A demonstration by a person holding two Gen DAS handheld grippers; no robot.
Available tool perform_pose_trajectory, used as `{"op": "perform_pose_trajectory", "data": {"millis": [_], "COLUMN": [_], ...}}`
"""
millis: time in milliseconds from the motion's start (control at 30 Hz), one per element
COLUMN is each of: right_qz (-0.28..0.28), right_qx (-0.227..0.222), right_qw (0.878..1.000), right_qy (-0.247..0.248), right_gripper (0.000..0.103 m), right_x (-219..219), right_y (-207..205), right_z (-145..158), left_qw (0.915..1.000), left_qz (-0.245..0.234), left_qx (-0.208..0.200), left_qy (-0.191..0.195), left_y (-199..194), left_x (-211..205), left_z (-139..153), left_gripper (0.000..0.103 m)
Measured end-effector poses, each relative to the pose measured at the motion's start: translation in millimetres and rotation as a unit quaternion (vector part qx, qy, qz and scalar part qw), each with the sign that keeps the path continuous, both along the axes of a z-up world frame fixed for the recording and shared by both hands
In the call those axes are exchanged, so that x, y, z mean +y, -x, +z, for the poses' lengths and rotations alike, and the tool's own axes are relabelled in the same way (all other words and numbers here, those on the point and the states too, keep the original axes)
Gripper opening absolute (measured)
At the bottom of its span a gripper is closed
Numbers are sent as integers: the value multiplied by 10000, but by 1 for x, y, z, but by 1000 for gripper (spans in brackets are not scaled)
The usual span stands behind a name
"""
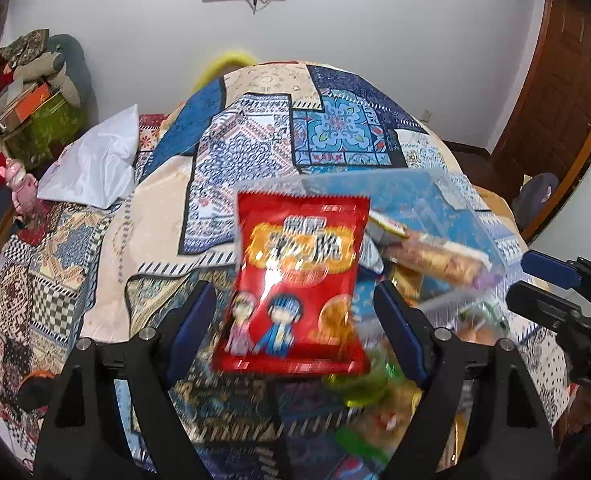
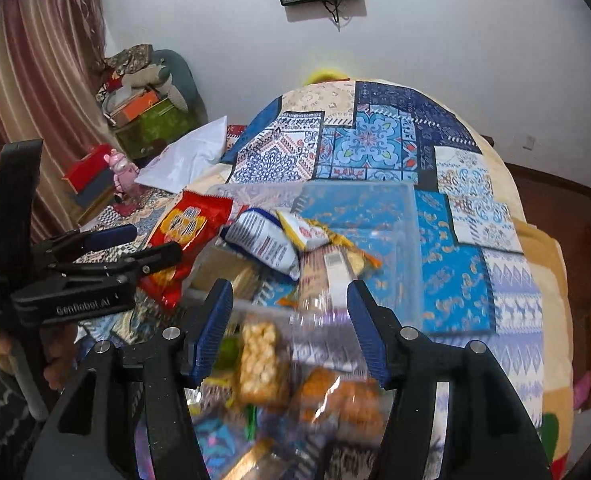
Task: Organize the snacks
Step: 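Drop the red bag into box with left tool while right tool releases chip bag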
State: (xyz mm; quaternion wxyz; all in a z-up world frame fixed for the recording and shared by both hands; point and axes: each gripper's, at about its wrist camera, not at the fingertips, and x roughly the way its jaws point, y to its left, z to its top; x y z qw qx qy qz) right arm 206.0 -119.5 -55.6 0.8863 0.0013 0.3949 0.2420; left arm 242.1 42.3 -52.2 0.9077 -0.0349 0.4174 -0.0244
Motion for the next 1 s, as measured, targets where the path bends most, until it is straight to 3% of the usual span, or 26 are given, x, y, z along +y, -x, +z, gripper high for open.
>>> {"op": "perform_pose_trajectory", "data": {"millis": [200, 333, 667, 867, 1000], "right_qz": [10, -23, -129, -113, -65], "right_qx": [108, 177, 231, 362, 414], "right_qw": [9999, 9998, 9996, 9992, 9991], "right_qy": [-47, -57, -85, -129, -80], "right_gripper": [56, 56, 56, 56, 56], "right_x": [-4, -5, -14, -15, -12], "right_y": [22, 26, 22, 26, 35], "right_z": [-7, -15, -23, -29, -32], "left_qw": [9999, 9996, 9984, 9994, 9999], "left_qz": [88, 138, 457, 294, 5], "left_qx": [75, 123, 178, 174, 132], "left_qy": [-46, 211, 278, -12, -3], "left_y": [5, -9, -47, -40, -19], "left_x": [5, 8, 5, -6, -11], "left_z": [-10, -22, -29, -32, -21], "left_gripper": [81, 70, 67, 67, 68]}}
